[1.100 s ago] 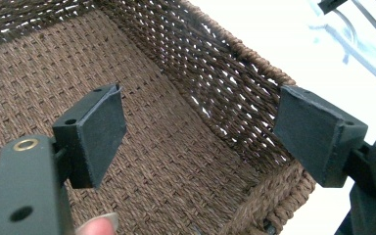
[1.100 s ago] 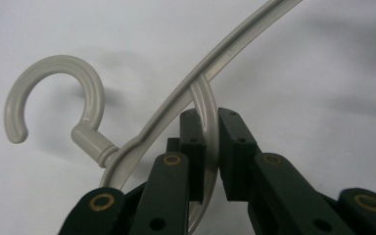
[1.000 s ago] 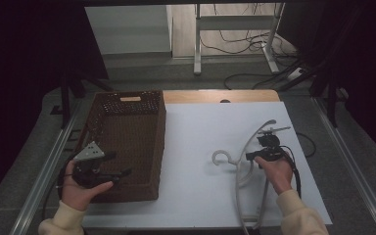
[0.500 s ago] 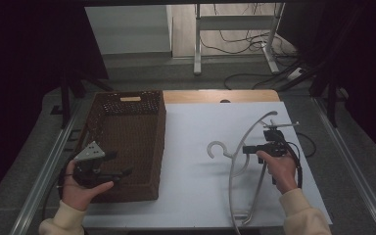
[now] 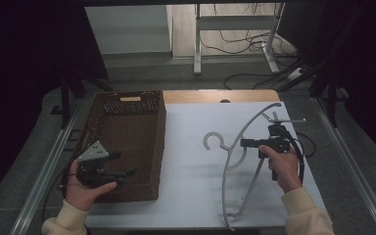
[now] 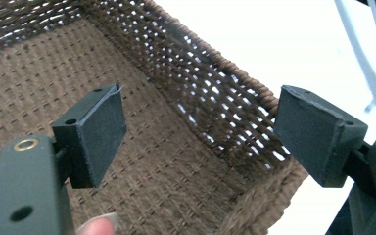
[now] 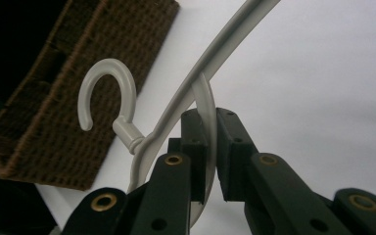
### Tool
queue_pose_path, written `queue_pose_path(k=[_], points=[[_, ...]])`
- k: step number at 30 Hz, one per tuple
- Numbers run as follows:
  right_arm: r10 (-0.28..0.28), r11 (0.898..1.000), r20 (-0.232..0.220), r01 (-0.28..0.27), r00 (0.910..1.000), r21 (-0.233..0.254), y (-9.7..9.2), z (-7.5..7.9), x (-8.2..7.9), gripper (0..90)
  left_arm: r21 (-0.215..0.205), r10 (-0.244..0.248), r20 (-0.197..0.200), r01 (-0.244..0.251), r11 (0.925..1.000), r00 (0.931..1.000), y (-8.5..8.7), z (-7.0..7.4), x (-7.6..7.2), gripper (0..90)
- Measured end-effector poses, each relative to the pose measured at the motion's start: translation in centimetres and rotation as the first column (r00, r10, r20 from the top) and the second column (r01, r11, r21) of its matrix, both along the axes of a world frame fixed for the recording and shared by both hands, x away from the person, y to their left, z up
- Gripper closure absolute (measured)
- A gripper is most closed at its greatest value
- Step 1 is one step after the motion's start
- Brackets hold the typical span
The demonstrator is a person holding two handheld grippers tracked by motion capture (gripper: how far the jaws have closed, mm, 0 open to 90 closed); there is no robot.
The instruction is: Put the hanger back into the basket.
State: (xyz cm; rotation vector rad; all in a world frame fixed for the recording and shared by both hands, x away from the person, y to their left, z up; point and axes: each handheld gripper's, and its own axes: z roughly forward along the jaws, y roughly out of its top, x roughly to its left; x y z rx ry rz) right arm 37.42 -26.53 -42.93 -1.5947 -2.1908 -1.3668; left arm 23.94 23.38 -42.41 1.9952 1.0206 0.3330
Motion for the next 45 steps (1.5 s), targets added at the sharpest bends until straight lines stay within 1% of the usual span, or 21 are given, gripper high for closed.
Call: queue_pose_path(k=[1, 4, 7, 15, 17, 22, 28, 34, 40, 42, 45], points=[[0.009, 1.000, 0.011, -0.009, 0.9999, 0.029, 0.0, 0.3, 0.0, 83.6, 0.001, -0.007, 0.002, 0.007, 1.0000, 1.0000, -0.3, 0.1, 0.0, 19.4], [0.017, 0.998, 0.021, -0.018, 0.9996, 0.060, 0.0, 0.6, 0.0, 83.9, 0.002, -0.014, 0.005, 0.014, 0.9999, 0.9999, -0.5, 0.2, 0.1, 19.4], [0.031, 0.995, 0.044, -0.035, 0.9986, 0.096, -0.1, 1.1, 0.1, 84.2, 0.002, -0.017, 0.006, 0.017, 0.9999, 0.9998, -0.7, 0.3, 0.1, 19.4], [0.053, 0.985, 0.082, -0.066, 0.9952, 0.160, 0.2, 1.9, 0.0, 84.9, 0.001, -0.028, 0.016, 0.028, 0.9996, 0.9995, -1.3, 0.7, 0.2, 19.5], [0.060, 0.981, 0.093, -0.076, 0.9938, 0.180, 0.2, 2.2, 0.0, 85.0, -0.002, -0.036, 0.019, 0.036, 0.9993, 0.9992, -1.6, 0.9, 0.3, 19.5], [0.071, 0.973, 0.128, -0.097, 0.9892, 0.211, 0.6, 2.9, -0.1, 85.0, -0.014, -0.066, 0.026, 0.066, 0.9977, 0.9975, -2.7, 1.4, 0.6, 19.6], [0.080, 0.967, 0.144, -0.112, 0.9863, 0.230, 1.2, 3.4, -0.1, 85.0, -0.020, -0.101, 0.025, 0.101, 0.9947, 0.9946, -4.0, 1.7, 1.0, 19.6], [0.082, 0.966, 0.149, -0.115, 0.9855, 0.232, 1.6, 3.4, 0.0, 85.0, -0.037, -0.138, 0.017, 0.139, 0.9896, 0.9903, -5.6, 1.8, 1.4, 19.8], [0.089, 0.964, 0.158, -0.125, 0.9835, 0.234, 2.1, 3.6, 0.0, 85.0, -0.042, -0.179, 0.006, 0.179, 0.9829, 0.9838, -7.6, 1.8, 2.0, 20.0], [0.093, 0.963, 0.158, -0.130, 0.9830, 0.237, 2.3, 3.7, 0.0, 85.0, -0.046, -0.193, 0.005, 0.193, 0.9802, 0.9812, -8.5, 1.8, 2.2, 20.0], [0.099, 0.961, 0.167, -0.138, 0.9811, 0.242, 2.6, 3.8, -0.1, 85.0, -0.066, -0.211, 0.000, 0.211, 0.9753, 0.9774, -9.7, 1.9, 2.6, 20.3]])
